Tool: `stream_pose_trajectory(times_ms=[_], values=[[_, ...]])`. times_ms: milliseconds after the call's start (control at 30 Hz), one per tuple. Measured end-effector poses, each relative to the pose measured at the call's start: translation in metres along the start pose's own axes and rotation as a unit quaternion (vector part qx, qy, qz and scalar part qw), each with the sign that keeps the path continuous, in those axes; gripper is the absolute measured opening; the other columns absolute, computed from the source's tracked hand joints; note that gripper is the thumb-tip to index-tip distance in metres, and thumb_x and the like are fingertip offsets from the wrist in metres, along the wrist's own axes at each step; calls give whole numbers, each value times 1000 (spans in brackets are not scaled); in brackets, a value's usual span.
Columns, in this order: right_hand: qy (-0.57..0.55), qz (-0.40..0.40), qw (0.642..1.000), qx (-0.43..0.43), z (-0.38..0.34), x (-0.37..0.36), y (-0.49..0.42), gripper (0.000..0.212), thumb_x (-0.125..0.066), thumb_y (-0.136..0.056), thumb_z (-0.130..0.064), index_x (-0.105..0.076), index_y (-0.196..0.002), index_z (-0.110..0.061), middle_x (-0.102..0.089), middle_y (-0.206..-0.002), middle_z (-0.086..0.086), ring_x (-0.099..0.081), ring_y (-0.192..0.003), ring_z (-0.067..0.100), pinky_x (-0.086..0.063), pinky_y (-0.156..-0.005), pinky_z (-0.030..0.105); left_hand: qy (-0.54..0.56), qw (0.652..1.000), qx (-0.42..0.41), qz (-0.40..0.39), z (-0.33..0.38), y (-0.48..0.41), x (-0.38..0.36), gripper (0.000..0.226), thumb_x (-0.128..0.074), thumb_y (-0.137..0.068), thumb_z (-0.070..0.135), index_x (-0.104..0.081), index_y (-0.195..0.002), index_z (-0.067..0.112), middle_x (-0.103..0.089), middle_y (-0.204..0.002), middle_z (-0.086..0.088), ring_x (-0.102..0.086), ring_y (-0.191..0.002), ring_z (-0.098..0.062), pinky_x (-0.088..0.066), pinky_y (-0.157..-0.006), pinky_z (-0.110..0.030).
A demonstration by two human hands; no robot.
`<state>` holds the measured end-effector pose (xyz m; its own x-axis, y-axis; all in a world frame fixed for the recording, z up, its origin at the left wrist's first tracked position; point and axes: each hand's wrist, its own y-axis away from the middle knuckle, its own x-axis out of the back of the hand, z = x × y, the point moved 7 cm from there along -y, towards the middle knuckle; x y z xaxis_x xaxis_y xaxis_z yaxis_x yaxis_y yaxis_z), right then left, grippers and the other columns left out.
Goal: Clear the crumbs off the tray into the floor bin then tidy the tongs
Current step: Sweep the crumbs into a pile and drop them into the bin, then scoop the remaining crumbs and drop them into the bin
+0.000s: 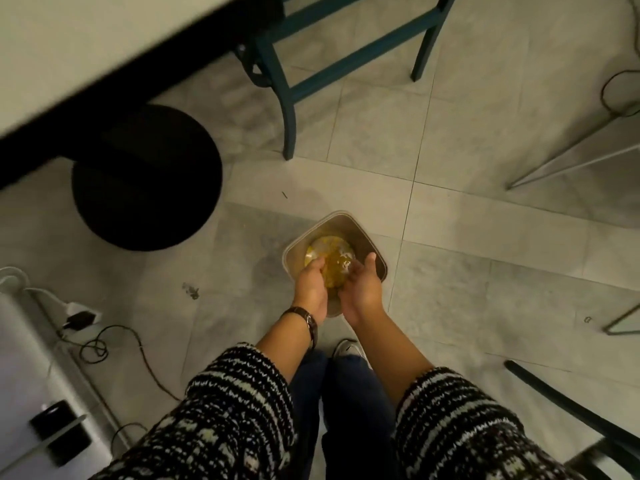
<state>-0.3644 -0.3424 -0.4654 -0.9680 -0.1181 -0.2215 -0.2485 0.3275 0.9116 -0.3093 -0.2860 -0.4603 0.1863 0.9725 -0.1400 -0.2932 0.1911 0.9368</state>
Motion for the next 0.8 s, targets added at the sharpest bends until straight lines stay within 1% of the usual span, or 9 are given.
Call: stream_pose_trajectory(times_ms=[100, 167, 233, 300, 367, 433, 600, 700, 800], values=[[13, 2, 1000, 10, -17, -13, 71, 59, -26, -100, -44, -39, -138, -2, -47, -140, 12, -42, -132, 24, -34, -102, 33, 36, 999, -7, 2, 24, 65, -6, 24, -39, -97, 15, -62, -96, 8, -63, -88, -3, -57, -79, -15, -51, -58, -19], [17, 4, 1000, 25, -33, -20, 122, 57, -27, -100, -44, -43, -135, -3, -46, -141, 13, -40, -134, 25, -35, -99, 32, 63, 998, -18, -14, 43, 117, -12, 30, -37, -98, 14, -57, -116, 3, -60, -102, -2, -56, -80, -15, -48, -67, -21], [22, -2, 999, 30, -47, -24, 171, 54, -27, -100, -42, -47, -131, -2, -49, -136, 14, -42, -132, 26, -37, -93, 30, 77, 997, -23, -19, 58, 167, -14, 38, -32, -100, 15, -44, -133, 0, -53, -126, -9, -57, -93, -18, -45, -81, -23], [26, -26, 998, 45, -65, -30, 219, 56, -26, -100, -42, -44, -134, -1, -47, -140, 15, -42, -132, 26, -36, -94, 31, 76, 996, -32, -41, 74, 216, -19, 41, -29, -100, 15, -37, -138, 1, -37, -147, -12, -48, -123, -22, -37, -101, -30], [41, -72, 995, 62, -87, -42, 267, 54, -27, -100, -40, -42, -136, -2, -45, -142, 16, -42, -132, 27, -36, -100, 33, 66, 993, -57, -82, 90, 264, -26, 42, -30, -99, 16, -37, -138, 2, -36, -149, -12, -34, -137, -23, -26, -111, -33], [81, -129, 984, 91, -110, -58, 316, 47, -32, -100, -35, -47, -132, -4, -50, -137, 16, -48, -127, 27, -36, -107, 36, 45, 987, -89, -126, 106, 315, -29, 41, -31, -99, 19, -41, -136, 5, -41, -145, -11, -36, -136, -23, -26, -113, -34], [221, -241, 922, 210, -151, -96, 421, 30, -33, -101, -25, -60, -108, -15, -66, -115, 10, -61, -112, 22, -44, -100, 34, -54, 957, -228, -169, 148, 425, -16, 40, -28, -100, 23, -44, -135, 10, -50, -137, -5, -45, -127, -16, -31, -108, -30], [270, -285, 884, 253, -159, -120, 462, 30, -31, -101, -28, -60, -110, -21, -66, -118, 5, -60, -112, 16, -42, -101, 31, -62, 935, -314, -150, 178, 472, 8, 38, -31, -100, 22, -46, -133, 11, -55, -129, -2, -48, -126, -15, -28, -111, -29], [320, -311, 843, 301, -155, -150, 486, 30, -32, -100, -30, -58, -115, -24, -66, -118, -1, -60, -112, 12, -42, -100, 27, -30, 925, -359, -119, 199, 498, 38, 37, -36, -97, 20, -51, -130, 11, -57, -129, -4, -53, -121, -14, -29, -112, -31]])
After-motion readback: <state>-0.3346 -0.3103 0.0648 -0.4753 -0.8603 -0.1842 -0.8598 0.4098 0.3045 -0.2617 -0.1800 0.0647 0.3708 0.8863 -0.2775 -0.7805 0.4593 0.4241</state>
